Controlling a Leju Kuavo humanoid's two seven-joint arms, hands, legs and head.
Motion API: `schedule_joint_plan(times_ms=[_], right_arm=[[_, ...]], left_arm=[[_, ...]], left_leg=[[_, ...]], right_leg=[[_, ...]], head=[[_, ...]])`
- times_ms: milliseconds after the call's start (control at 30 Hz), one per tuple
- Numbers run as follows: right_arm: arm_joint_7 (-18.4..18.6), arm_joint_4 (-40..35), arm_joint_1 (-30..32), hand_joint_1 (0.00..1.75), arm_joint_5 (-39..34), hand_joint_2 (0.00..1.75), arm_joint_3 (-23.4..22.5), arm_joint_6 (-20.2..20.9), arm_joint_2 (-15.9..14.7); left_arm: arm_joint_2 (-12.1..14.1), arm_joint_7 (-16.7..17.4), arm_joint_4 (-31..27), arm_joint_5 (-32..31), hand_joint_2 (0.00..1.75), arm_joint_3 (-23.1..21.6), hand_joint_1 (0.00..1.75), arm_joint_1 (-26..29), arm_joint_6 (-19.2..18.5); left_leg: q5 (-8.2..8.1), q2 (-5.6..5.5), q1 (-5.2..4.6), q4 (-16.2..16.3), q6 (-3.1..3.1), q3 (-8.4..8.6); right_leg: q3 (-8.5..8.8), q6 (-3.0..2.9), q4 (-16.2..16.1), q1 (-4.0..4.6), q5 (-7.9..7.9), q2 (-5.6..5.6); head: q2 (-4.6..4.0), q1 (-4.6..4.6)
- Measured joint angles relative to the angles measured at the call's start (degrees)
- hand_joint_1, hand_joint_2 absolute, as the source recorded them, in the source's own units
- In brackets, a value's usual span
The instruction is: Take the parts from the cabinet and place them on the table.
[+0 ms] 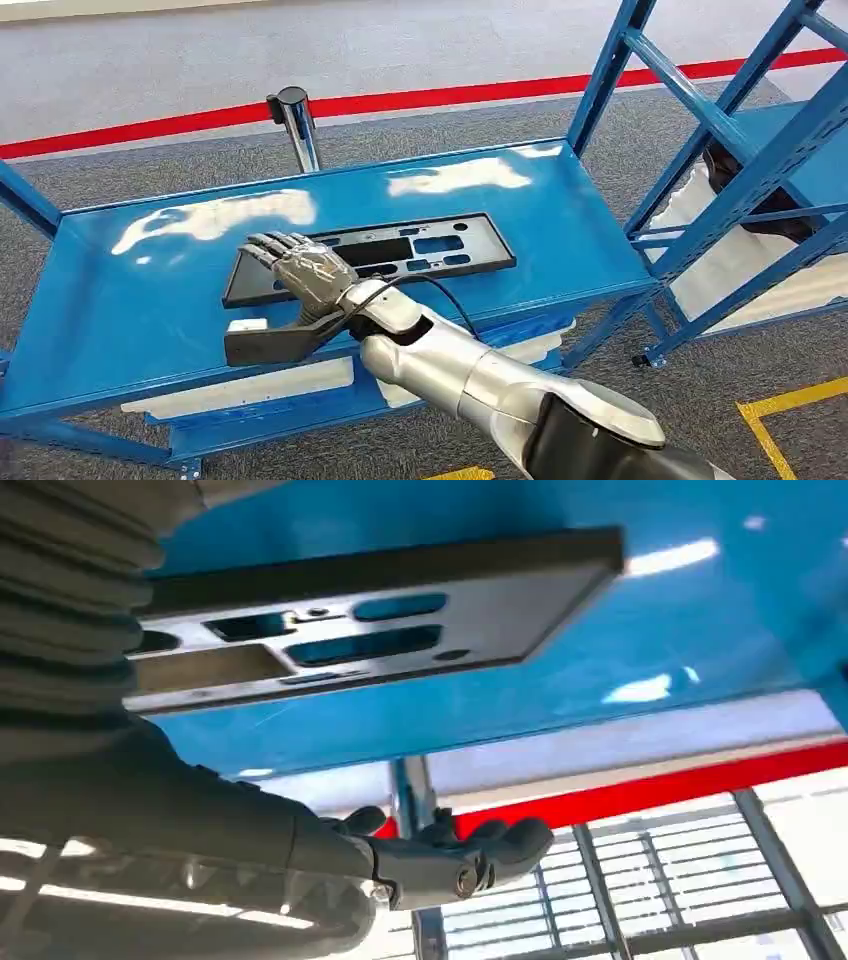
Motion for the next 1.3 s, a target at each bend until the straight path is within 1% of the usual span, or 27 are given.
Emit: schedule_joint_plan(times_ms=[167, 233, 333, 367, 433, 567, 667, 800, 1000, 1100, 1267, 1300], right_arm=[[1.8, 1.8, -0.1, 0.0, 5.7, 1.75, 0.4, 1.0, -0.7], [1.7, 2.6, 0.0, 0.0, 6.5, 1.75, 0.4, 2.6, -1.3], [0.2, 3.3, 0.6, 0.0, 5.6, 1.75, -0.9, 5.8, -1.9], [0.2, 3.5, 0.7, 0.0, 6.1, 1.75, -1.4, 5.9, -2.2], [1.5, 3.9, 0.7, 0.0, 8.1, 1.75, -1.7, 5.1, -2.5], [6.5, 4.5, 0.7, 0.0, 15.1, 1.75, -1.5, 1.3, -3.2], [9.2, 4.9, 0.7, 0.0, 17.9, 1.75, -1.3, 1.0, -3.7], [12.2, 5.5, 0.6, 0.0, 19.0, 1.75, -1.6, 1.0, -4.9], [14.9, 6.2, 0.0, 0.0, 20.5, 1.75, -3.1, 1.6, -7.2], [15.5, 6.4, -0.4, 0.0, 21.2, 1.75, -3.5, 2.7, -8.0], [15.9, 6.6, -0.7, 0.0, 22.2, 1.75, -4.0, 3.3, -8.7], [15.8, 6.6, -0.8, 1.75, 22.3, 1.75, -4.0, 3.5, -8.8]], left_arm=[[0.0, -0.1, 0.0, 0.0, 0.0, -0.1, 0.0, 0.0, 0.2], [0.0, -0.2, 0.0, 0.0, 0.0, -0.1, 0.0, 0.0, 0.2], [0.0, -0.3, 0.0, 0.0, 0.0, -0.2, 0.0, 0.0, 0.3], [0.0, -0.5, 0.0, 0.0, 0.0, -0.2, 0.0, 0.0, 0.3], [0.0, -0.7, 0.0, 0.0, 0.0, -0.3, 0.0, 0.0, 0.6], [0.0, -0.6, 0.0, 0.0, 0.0, -0.5, 0.0, 0.0, 0.7], [0.0, -0.6, 0.0, 0.0, 0.0, -0.5, 0.0, 0.0, 0.9], [0.0, -0.6, 0.0, 0.0, 0.0, -0.6, 0.0, 0.0, 1.0], [0.0, -0.6, 0.0, 0.0, 0.0, -1.0, 0.0, 0.0, 1.2], [0.0, -0.7, 0.0, 0.0, 0.0, -1.5, 0.0, 0.1, 1.2], [0.0, -0.8, 0.0, 0.0, 0.0, -1.7, 0.0, 0.1, 1.4], [0.0, -0.8, 0.0, 0.0, 0.0, -1.9, 0.0, 0.0, 1.4]], left_leg=[[0.02, 0.03, 0.22, 0.0, -0.01, 0.03], [0.02, 0.03, 0.26, 0.0, -0.01, 0.03], [0.03, 0.04, 0.29, 0.0, -0.01, 0.03], [0.03, 0.04, 0.29, 0.0, -0.01, 0.02], [0.03, 0.04, 0.29, 0.0, -0.01, 0.02], [0.03, 0.04, 0.28, 0.0, -0.01, 0.02], [0.02, 0.04, 0.28, 0.0, -0.01, 0.02], [0.03, 0.04, 0.28, 0.0, -0.01, 0.02], [0.03, 0.04, 0.28, 0.0, -0.01, 0.02], [0.03, 0.04, 0.27, 0.0, -0.01, 0.02], [0.03, 0.04, 0.28, 0.0, -0.01, 0.03], [0.03, 0.04, 0.28, 0.0, -0.01, 0.03]], right_leg=[[-0.03, -0.02, 0.1, 0.16, -0.02, 0.01], [-0.03, -0.02, 0.1, 0.21, -0.02, 0.01], [-0.03, -0.03, 0.1, 0.32, -0.02, 0.02], [-0.03, -0.03, 0.1, 0.32, -0.02, 0.02], [-0.02, -0.03, 0.1, 0.32, -0.02, 0.02], [-0.02, -0.03, 0.1, 0.32, -0.02, 0.02], [-0.03, -0.03, 0.1, 0.31, -0.02, 0.02], [-0.02, -0.02, 0.1, 0.32, -0.02, 0.02], [-0.02, -0.02, 0.1, 0.31, -0.01, 0.02], [-0.02, -0.02, 0.1, 0.31, -0.01, 0.02], [-0.02, -0.02, 0.1, 0.32, -0.01, 0.02], [-0.02, -0.02, 0.1, 0.32, -0.01, 0.02]], head=[[0.0, -0.02], [0.0, 0.0], [0.0, 0.0], [0.0, -0.02], [0.0, 0.0], [0.0, 0.0], [0.0, 0.0], [0.02, 0.0], [0.0, 0.0], [0.0, 0.0], [0.0, 0.0], [0.0, 0.0]])
